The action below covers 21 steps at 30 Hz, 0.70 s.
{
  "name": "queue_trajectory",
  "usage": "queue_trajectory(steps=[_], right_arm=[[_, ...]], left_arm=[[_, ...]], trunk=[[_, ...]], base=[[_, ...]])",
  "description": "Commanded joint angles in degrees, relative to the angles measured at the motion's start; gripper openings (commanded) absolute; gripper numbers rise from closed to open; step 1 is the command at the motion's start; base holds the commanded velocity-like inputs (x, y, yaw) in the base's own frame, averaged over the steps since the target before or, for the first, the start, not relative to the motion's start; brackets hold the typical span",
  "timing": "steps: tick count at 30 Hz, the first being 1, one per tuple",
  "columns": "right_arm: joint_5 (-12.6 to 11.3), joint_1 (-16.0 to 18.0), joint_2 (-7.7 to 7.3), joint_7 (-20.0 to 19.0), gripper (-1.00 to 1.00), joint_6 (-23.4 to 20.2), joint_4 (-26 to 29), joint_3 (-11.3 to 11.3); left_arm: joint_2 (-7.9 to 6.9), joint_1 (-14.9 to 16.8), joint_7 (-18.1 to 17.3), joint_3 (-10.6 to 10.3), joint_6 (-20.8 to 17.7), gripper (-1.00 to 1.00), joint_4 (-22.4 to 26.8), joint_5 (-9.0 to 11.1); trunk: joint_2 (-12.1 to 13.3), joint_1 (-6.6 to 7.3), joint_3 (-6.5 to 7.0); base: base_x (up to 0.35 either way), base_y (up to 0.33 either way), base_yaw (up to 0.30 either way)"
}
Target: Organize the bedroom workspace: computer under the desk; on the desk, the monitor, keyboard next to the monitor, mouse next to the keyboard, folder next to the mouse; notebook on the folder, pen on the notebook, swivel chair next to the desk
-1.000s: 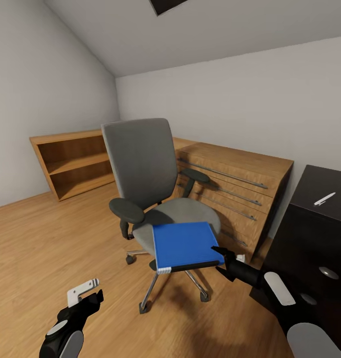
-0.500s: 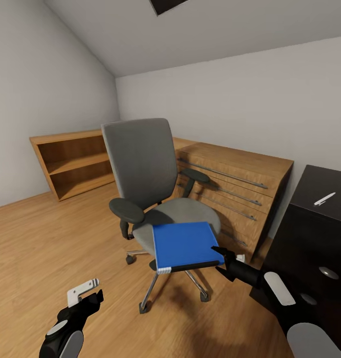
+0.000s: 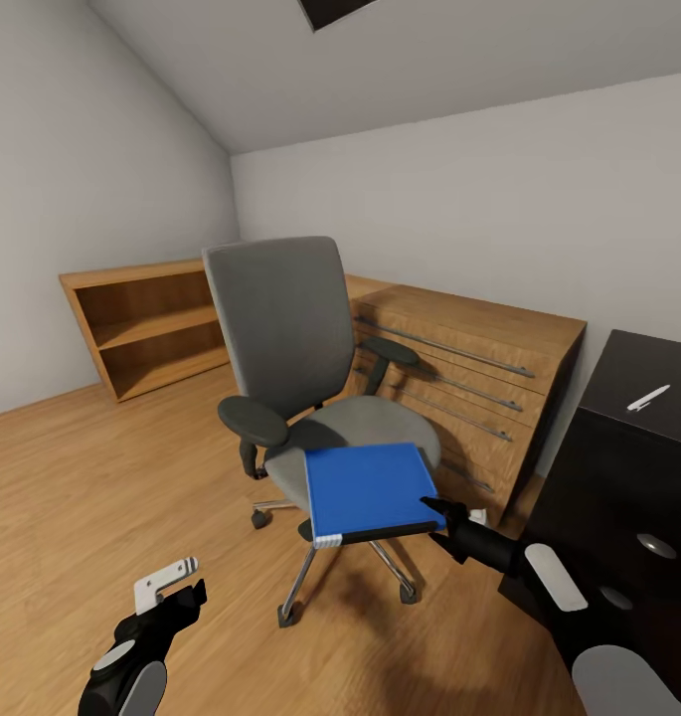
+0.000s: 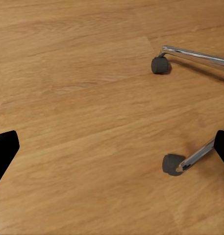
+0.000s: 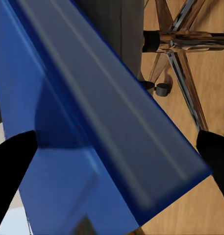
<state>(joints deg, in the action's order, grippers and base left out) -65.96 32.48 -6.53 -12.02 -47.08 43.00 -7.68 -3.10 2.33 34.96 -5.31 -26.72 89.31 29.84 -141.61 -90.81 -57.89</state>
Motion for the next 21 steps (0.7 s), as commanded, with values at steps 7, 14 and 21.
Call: queue_trajectory(steps=[7,14,21], right_arm=[[0.3,0.0,0.02,-0.4,-1.0,-0.3,0.1,-0.1],[0.3,0.0,0.02,-0.4,-1.0,-0.3,0.1,-0.1],[0.3,0.0,-0.03,-0.5,-1.0,-0.3,0.1,-0.1]], left_arm=[[-0.06,0.0,0.6,-0.1,-0.1,1.0,0.1,0.5],[-0.06,0.0,0.6,-0.1,-0.1,1.0,0.1,0.5],[-0.06,0.0,0.6,-0.1,-0.1,1.0,0.1,0.5]], trunk=[[0.0,0.01,-0.05],[0.0,0.01,-0.05],[0.0,0.01,-0.05]], base=[[0.0,0.0,0.0],[0.0,0.0,0.0],[0.0,0.0,0.0]])
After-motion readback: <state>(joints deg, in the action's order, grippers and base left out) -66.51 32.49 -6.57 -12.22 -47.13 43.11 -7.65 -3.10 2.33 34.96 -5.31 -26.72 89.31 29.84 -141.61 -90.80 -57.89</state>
